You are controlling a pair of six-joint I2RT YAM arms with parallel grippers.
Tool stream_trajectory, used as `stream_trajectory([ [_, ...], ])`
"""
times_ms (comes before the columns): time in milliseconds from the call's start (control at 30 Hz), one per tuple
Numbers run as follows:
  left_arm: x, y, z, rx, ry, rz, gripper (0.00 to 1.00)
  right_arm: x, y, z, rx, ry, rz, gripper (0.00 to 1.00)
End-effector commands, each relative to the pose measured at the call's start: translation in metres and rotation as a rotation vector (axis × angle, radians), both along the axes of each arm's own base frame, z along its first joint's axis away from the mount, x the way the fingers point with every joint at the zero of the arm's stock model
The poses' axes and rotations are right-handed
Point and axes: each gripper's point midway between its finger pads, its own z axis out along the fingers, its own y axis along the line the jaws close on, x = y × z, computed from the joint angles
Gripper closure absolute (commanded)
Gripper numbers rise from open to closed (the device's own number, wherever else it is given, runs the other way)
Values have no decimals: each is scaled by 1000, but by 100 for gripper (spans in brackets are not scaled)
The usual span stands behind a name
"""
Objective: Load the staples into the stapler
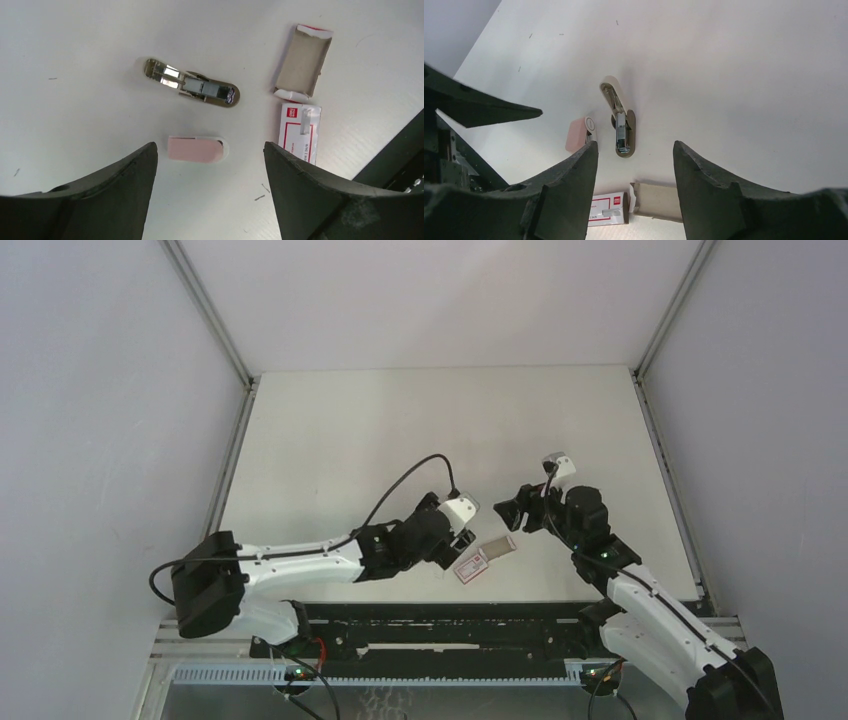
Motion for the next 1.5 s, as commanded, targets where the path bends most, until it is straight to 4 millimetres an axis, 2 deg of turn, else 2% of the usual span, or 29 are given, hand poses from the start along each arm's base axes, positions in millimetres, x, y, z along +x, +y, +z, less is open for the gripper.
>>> stream_trajectory([
  [0,1,-17,1,-156,122,-103,18,1,-5,12,12,-55,-17,43],
  [200,21,-24,-12,-256,226,-105,19,-4,-7,22,33,-106,-13,36],
  [300,25,-28,-14,-297,263,-119,19,-6,-9,25,37,-122,-12,34],
  [500,29,-22,-36,-296,357,-96,19,-7,-8,26,40,-123,-5,33],
  [700,28,-14,-56,-282,440,-62,20,-8,-6,26,43,-122,8,31],
  [1233,10,12,-61,-345,510,-26,20,-8,-5,24,43,-114,15,31],
  [1467,2,23,-70,-336,513,-7,21,-7,-5,23,44,-109,12,31],
])
